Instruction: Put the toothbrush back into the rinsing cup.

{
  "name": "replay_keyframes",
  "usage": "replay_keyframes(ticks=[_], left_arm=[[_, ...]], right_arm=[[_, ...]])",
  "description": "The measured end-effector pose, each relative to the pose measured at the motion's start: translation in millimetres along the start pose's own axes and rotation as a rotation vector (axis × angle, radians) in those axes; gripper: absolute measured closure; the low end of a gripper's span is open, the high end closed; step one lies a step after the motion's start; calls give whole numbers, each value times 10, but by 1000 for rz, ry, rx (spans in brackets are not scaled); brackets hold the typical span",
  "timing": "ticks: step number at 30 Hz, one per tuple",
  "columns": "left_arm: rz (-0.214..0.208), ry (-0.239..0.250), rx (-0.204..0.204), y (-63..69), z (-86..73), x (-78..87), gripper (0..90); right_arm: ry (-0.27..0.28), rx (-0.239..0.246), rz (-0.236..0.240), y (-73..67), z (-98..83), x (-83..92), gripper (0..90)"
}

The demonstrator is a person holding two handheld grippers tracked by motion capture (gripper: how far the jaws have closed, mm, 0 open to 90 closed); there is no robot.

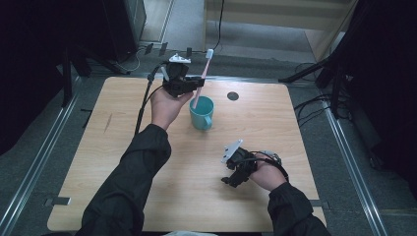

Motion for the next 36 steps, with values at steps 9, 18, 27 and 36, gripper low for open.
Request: replay_keyframes(ticks=[9,18,27,36], left_arm=[[5,4,6,-27,57,-147,782],[13,-26,16,-76,-23,-298,781],[15,-44,27,-109,-99,-427,781],[25,-75,32,-136,-236,-526,779]], right_arm=[[-5,-4,9,-7,-1,3,213],[-4,-5,9,-5,1,-1,213],[-5,3,8,-3,5,-2,213],[-5,5,10,-4,8,-5,213]])
Point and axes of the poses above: each handheld gripper's, and its own axes: x roughly backward along the jaws, z roughly out of its top, y roughly to its right, the point moved 6 cm from there along -x, roughly forward along the jaws, and after that the axes turned 2 degrees about -x, right-handed, at the moved point
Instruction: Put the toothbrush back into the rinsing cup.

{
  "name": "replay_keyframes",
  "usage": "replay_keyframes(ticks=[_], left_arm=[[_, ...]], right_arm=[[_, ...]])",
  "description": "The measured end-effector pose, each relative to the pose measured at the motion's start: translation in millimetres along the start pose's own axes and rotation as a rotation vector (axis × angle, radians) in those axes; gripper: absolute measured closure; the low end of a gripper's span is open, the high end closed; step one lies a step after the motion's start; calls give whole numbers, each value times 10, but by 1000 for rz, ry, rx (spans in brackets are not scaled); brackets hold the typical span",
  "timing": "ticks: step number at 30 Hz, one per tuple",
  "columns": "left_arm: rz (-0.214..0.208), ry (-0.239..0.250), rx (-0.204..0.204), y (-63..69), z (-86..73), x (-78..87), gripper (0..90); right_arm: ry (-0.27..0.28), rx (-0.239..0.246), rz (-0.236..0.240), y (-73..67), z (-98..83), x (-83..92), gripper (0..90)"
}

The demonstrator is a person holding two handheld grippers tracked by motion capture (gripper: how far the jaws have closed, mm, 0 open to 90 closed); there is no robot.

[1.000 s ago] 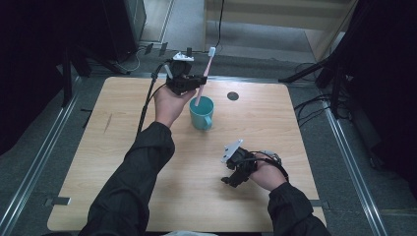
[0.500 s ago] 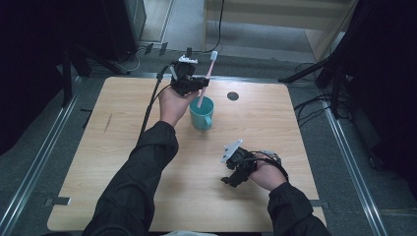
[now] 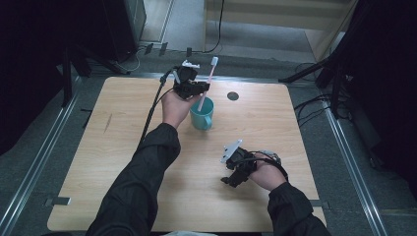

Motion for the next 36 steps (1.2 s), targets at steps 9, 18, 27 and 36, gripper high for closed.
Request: replay_keyframes(ticks=[9,18,27,36], left_arm=[[1,-20,9,-36,-161,-37,778],[4,-42,14,-36,-299,-83,805],[-2,-63,12,-21,-385,-124,807],[-18,-90,-15,13,-402,21,767]], right_arm=[[-4,-1,2,-8,1,-10,213],[-9,0,1,-7,0,-11,213],[-11,1,3,-5,1,-11,213],[-9,4,1,5,-1,-11,213]])
Point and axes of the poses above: each handheld gripper's, and its own axes: x roughly backward along the jaws, z roughly out of its top, y roughly to its right, the point moved 6 cm from there along -x, roughly forward along the jaws, and after that the axes turned 2 degrees about -x, right-handed, at the moved point
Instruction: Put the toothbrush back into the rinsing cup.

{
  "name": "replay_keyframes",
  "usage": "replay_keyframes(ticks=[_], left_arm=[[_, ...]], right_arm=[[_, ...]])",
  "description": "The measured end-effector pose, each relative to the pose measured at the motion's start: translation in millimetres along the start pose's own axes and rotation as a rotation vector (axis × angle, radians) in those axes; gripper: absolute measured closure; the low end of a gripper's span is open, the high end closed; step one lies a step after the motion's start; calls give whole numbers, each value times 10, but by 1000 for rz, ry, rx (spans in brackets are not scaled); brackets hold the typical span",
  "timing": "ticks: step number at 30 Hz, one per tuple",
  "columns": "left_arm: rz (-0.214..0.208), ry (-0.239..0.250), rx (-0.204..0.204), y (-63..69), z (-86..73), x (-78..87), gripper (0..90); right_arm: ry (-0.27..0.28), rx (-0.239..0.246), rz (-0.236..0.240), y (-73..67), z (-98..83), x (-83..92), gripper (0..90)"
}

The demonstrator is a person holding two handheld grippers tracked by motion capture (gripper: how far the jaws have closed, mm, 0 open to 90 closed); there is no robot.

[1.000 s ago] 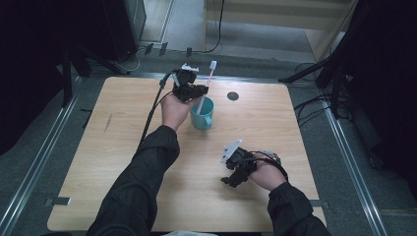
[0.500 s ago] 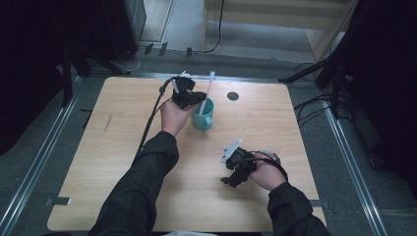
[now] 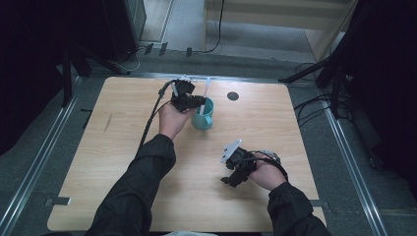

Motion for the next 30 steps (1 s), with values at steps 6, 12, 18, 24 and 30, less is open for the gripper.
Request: replay_keyframes(ticks=[6,12,18,24,30], left_arm=[[-27,3,-10,36,6,214,708],[-48,-50,-26,62,-69,356,643],[-60,-91,-52,124,-276,518,581],[-75,-136,-82,168,-539,723,492],[-93,-165,-117,231,-705,843,444]], right_arm=[[-5,6,2,-11,10,-17,213],[-11,5,0,-14,7,-19,213],[-9,9,3,-10,2,-22,213],[-9,2,8,0,-5,-27,213],[-11,-8,2,14,-30,-25,213]])
Point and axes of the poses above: each handheld gripper's, and its own axes: x roughly backward along the jaws, z roughly out of its top, y roughly to its right, the point moved 6 cm from there along -x, roughly forward along the jaws, and after that the axes turned 2 degrees about -x, right-handed, at the moved point
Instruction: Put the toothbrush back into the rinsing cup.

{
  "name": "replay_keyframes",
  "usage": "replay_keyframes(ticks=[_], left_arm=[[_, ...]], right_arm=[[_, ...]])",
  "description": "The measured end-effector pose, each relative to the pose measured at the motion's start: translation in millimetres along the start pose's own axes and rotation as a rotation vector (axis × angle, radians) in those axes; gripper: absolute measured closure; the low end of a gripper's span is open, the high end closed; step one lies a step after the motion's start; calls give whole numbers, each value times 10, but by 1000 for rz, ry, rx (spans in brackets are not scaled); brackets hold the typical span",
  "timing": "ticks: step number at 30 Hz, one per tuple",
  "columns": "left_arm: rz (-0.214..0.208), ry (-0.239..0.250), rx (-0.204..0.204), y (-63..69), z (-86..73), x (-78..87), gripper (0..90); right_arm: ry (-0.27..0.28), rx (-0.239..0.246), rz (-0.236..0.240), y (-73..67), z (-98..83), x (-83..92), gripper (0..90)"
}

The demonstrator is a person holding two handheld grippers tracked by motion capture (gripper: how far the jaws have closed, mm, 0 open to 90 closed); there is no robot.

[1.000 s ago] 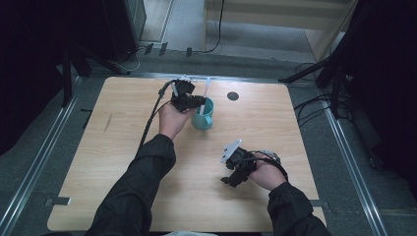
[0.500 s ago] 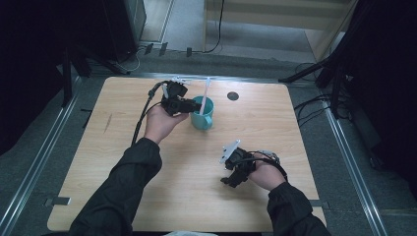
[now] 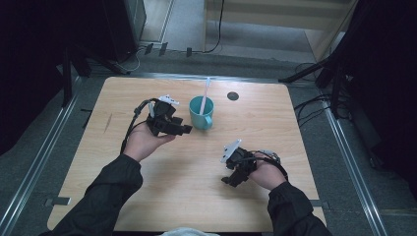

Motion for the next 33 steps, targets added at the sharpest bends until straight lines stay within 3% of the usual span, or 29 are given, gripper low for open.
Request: replay_keyframes(ticks=[4,5,9,12,13,14,21,33], left_arm=[[-12,2,0,35,-77,40,434],[-27,17,20,56,-123,70,431],[-21,9,0,96,-219,127,419],[-17,-12,-5,143,-416,183,406],[-17,-12,-5,143,-416,183,405],[-14,-16,-1,140,-528,210,405],[2,-32,10,63,-767,279,392],[31,-61,78,-113,-1071,317,388]], right_arm=[[-2,7,-4,-2,-19,6,213],[-7,0,-5,-12,-29,10,213],[-3,8,-8,-20,-25,13,213],[-7,13,-11,-37,-16,18,213],[-7,13,-11,-37,-16,18,213],[-8,13,-15,-51,-11,23,213],[-7,5,-17,-53,5,25,213],[1,-6,-20,-35,-25,34,211]])
Point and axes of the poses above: each handheld gripper's, and its own axes: x roughly backward along the jaws, z roughly out of its top, y roughly to its right, the point moved 6 cm from there along -x, roughly forward along the jaws, and after that the axes turned 2 degrees about -x, right-handed, at the moved point
